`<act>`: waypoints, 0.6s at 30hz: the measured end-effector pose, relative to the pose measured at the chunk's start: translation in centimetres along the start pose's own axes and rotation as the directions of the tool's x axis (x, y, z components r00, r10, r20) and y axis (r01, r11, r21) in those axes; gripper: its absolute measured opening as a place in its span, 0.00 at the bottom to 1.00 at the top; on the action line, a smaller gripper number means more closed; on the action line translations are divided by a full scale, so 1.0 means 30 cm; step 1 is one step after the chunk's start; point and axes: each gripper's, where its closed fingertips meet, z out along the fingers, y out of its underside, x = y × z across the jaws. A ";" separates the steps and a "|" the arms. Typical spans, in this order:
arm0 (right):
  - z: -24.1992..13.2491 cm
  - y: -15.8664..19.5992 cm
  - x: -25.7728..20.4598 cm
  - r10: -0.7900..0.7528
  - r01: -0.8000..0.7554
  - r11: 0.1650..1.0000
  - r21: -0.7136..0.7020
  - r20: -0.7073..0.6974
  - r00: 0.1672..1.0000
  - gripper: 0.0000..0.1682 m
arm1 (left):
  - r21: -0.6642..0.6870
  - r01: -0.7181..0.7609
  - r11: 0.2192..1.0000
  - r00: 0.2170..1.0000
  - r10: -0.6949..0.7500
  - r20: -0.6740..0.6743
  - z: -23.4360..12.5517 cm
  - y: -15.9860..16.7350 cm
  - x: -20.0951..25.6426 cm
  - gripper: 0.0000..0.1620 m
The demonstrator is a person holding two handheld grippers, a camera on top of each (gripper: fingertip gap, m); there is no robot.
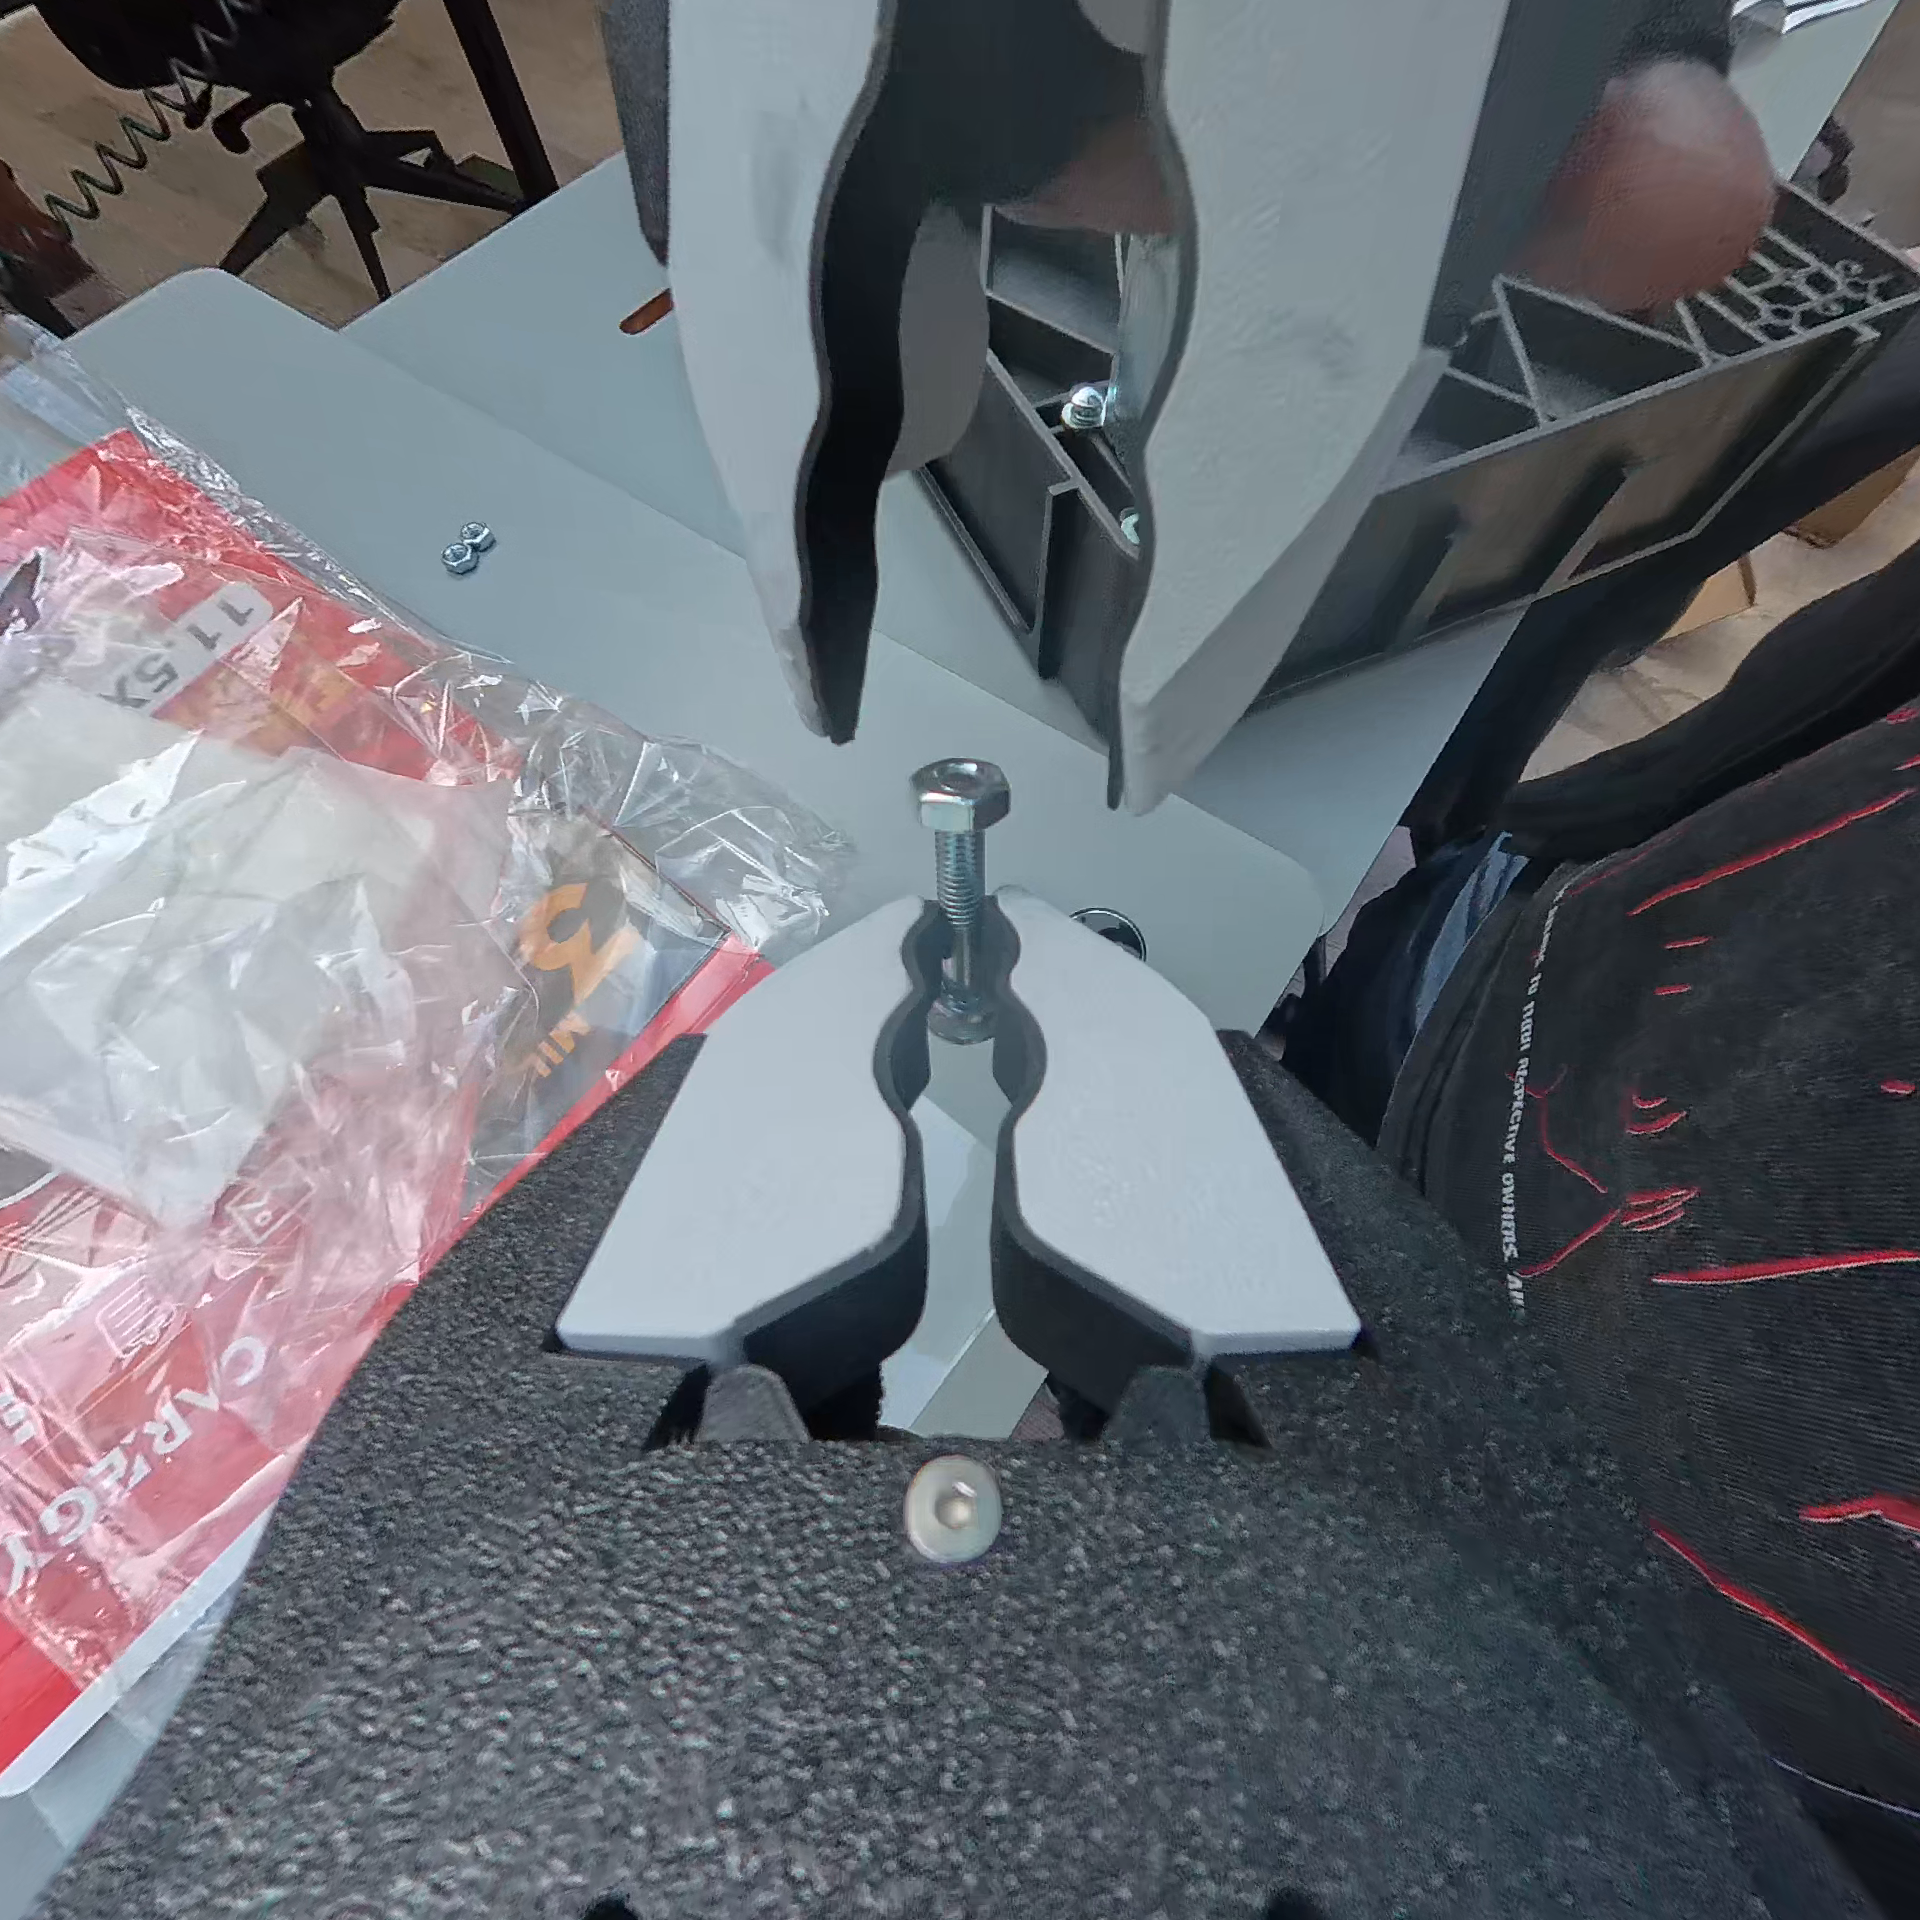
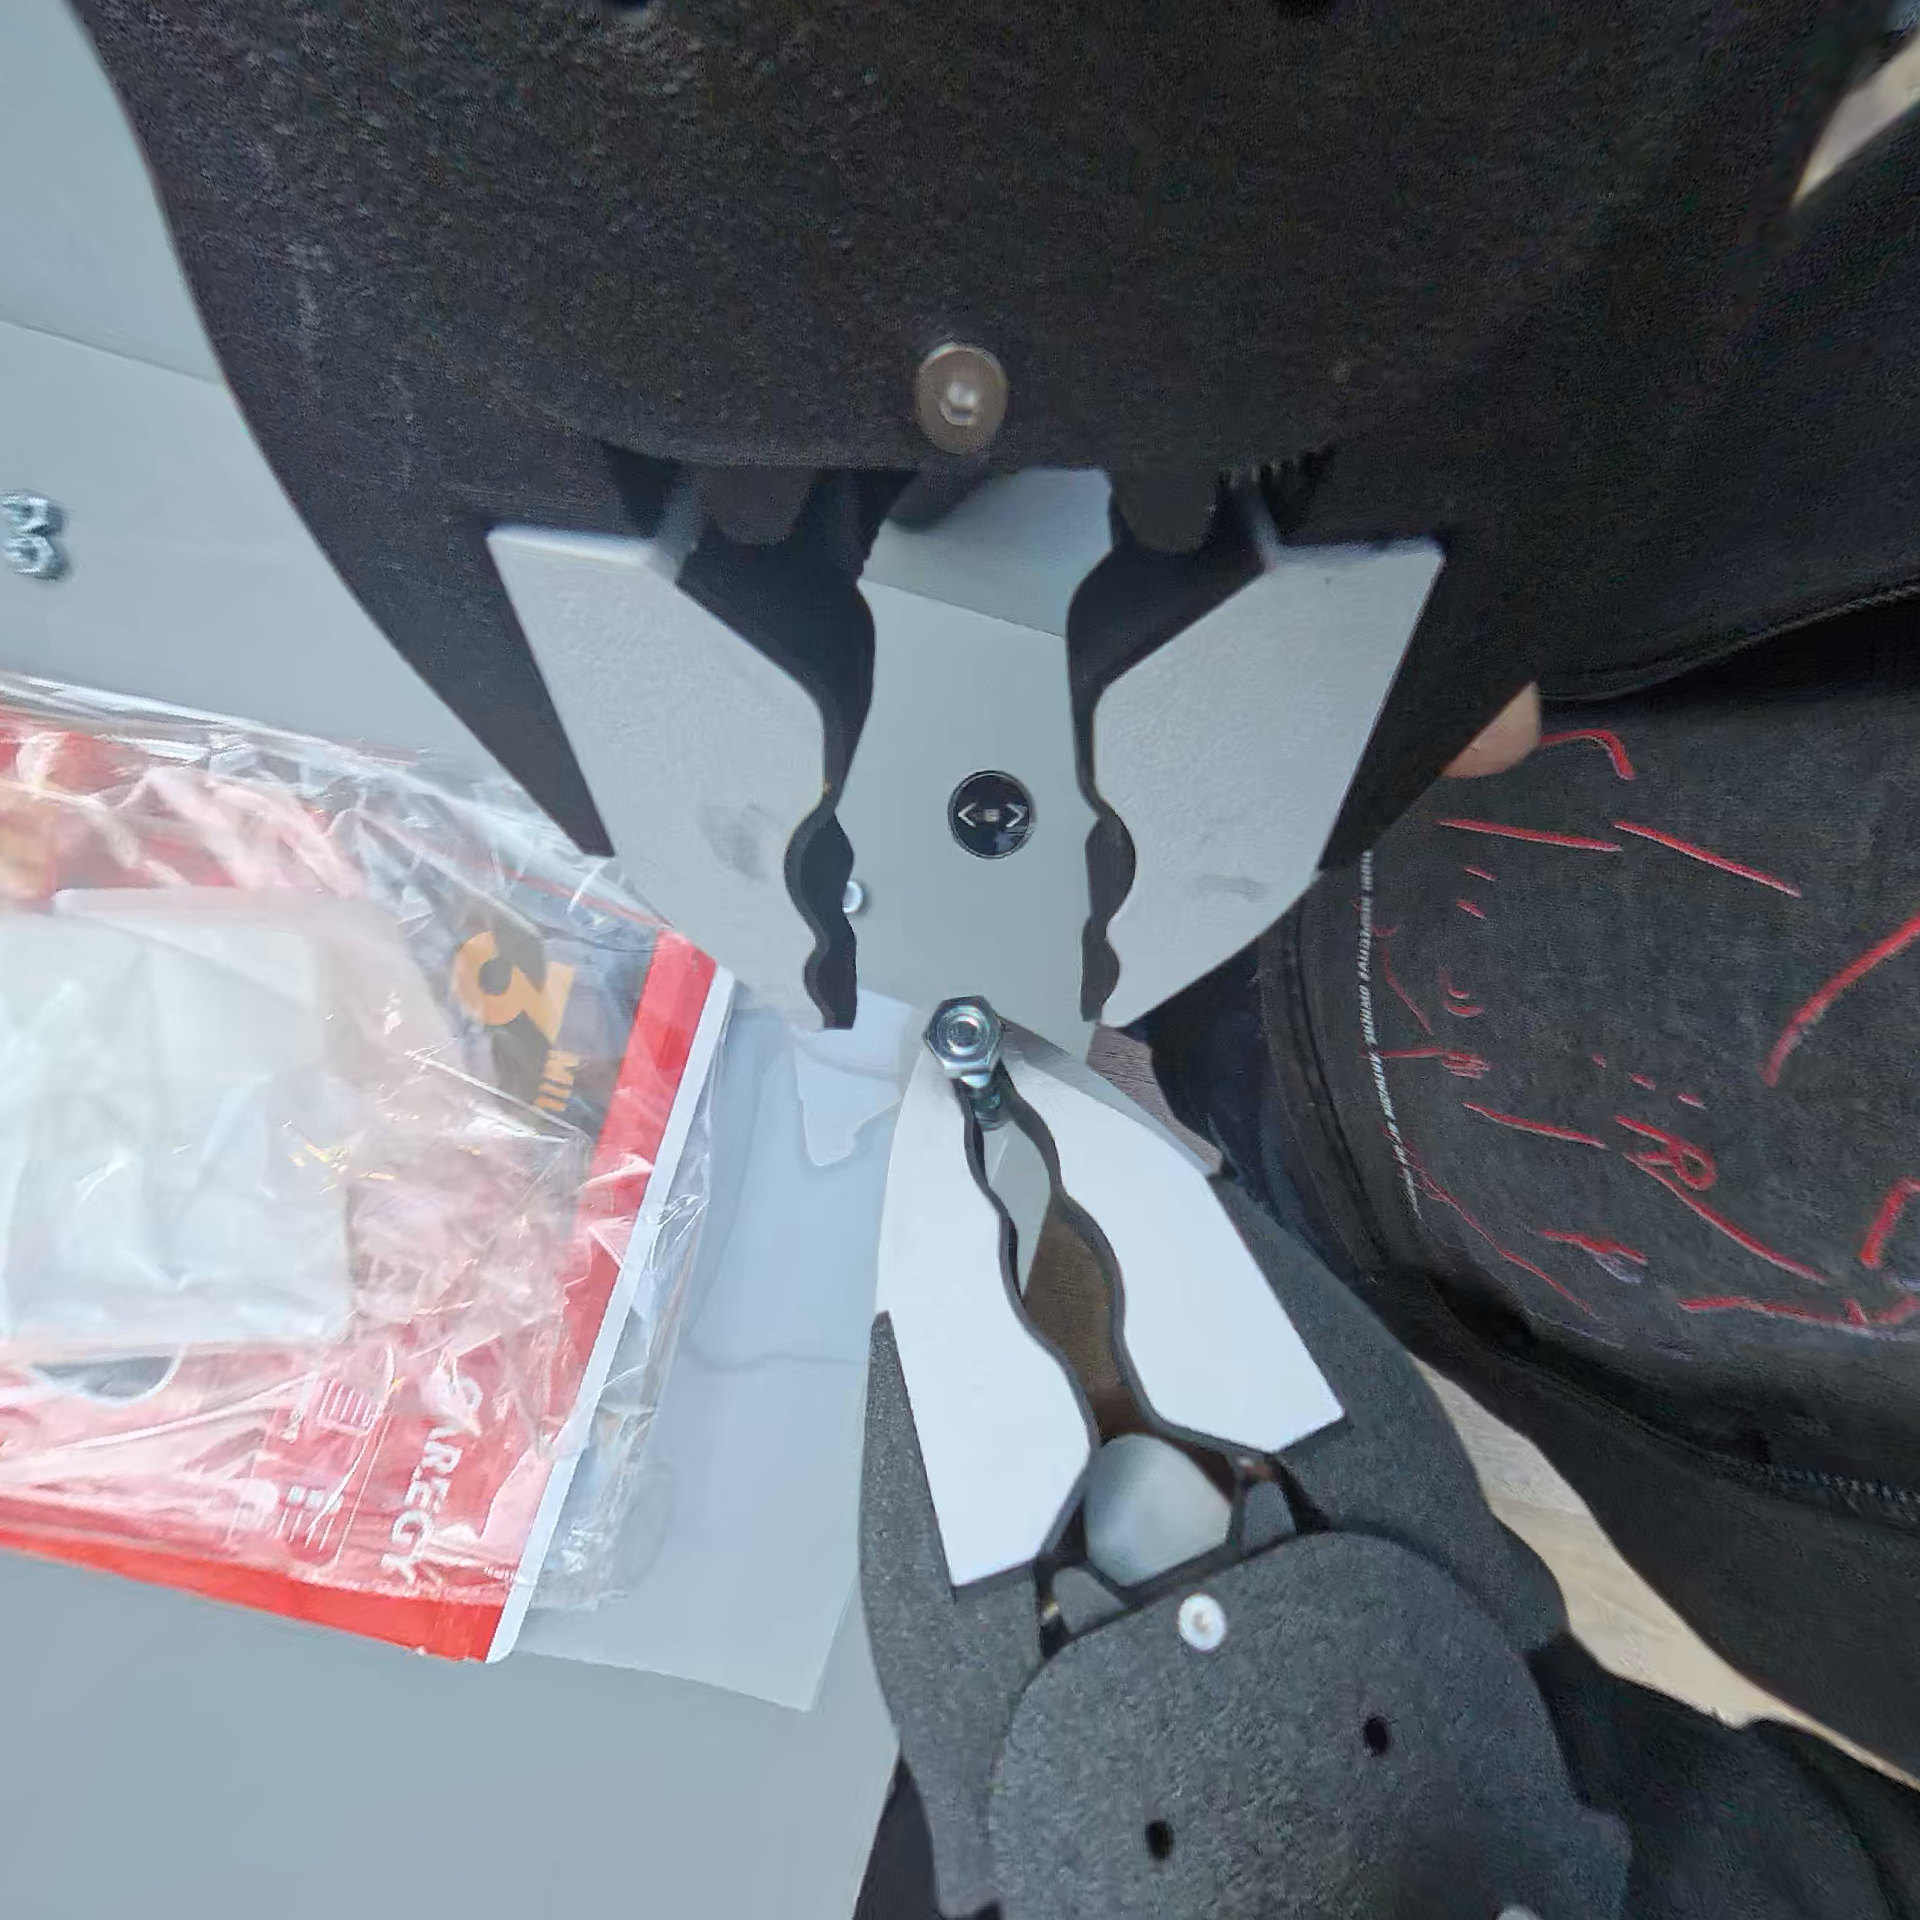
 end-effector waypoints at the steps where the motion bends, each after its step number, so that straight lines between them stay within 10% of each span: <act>1: 0.005 0.000 -0.008 0.055 -0.055 0.998 -0.008 0.024 0.998 0.25 | -0.008 -0.024 1.000 1.000 0.024 0.014 0.002 0.001 0.000 0.04; 6: 0.039 0.025 -0.018 0.060 -0.057 0.993 -0.102 0.025 0.998 0.09 | -0.030 -0.085 0.996 0.996 0.085 0.003 0.013 0.000 0.016 0.04; 9: 0.040 0.038 -0.040 -0.197 0.204 0.971 -0.123 0.060 0.978 0.09 | -0.020 -0.012 1.000 0.990 0.009 -0.139 0.013 0.005 0.060 0.04; 13: 0.035 0.037 -0.024 -0.660 0.650 0.746 -0.144 -0.036 0.750 0.09 | 0.023 0.153 0.988 0.953 -0.142 -0.268 -0.002 -0.005 0.073 0.04; 18: 0.016 0.008 -0.016 -0.439 0.433 0.898 -0.072 -0.093 0.894 0.17 | 0.052 0.121 0.991 0.977 -0.109 -0.184 -0.011 -0.009 0.052 0.04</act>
